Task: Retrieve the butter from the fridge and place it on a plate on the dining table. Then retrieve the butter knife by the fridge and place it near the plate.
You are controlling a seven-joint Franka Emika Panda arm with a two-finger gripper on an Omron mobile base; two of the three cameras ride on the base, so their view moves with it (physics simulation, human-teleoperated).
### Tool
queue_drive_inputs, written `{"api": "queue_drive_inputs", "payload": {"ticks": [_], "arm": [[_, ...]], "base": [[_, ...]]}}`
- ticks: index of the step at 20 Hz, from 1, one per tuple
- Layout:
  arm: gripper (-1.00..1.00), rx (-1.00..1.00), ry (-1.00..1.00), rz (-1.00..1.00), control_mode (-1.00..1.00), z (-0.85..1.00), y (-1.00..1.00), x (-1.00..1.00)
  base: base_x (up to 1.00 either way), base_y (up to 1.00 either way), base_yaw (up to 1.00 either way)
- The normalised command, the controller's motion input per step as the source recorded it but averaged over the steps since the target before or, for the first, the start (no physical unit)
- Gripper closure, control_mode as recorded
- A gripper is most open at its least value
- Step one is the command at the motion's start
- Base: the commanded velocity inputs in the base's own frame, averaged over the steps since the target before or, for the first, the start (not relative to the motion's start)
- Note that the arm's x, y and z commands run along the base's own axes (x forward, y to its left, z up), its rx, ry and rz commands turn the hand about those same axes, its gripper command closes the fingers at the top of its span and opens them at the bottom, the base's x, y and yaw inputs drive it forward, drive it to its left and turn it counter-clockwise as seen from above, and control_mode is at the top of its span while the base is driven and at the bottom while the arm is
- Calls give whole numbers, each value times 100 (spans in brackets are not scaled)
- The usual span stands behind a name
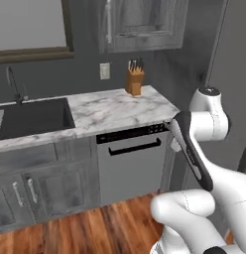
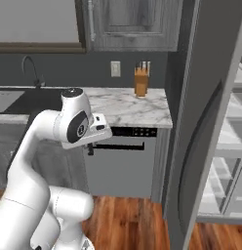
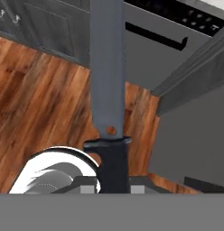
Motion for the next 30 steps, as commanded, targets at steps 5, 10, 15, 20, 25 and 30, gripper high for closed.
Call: {"api": "queue_drive_inputs", "payload": {"ticks": [5, 10, 15, 20, 25, 30], "arm": [[100, 0, 0, 0, 100, 0, 0, 0], [100, 0, 0, 0, 100, 0, 0, 0], [100, 0, 0, 0, 100, 0, 0, 0], [100, 0, 0, 0, 100, 0, 0, 0], [100, 0, 0, 0, 100, 0, 0, 0], [100, 0, 0, 0, 100, 0, 0, 0]], "base": [[-52, 52, -60], [-65, 34, -63], [-76, 42, -66], [-83, 9, -62], [-73, 0, -58], [-6, -6, -57]]}}
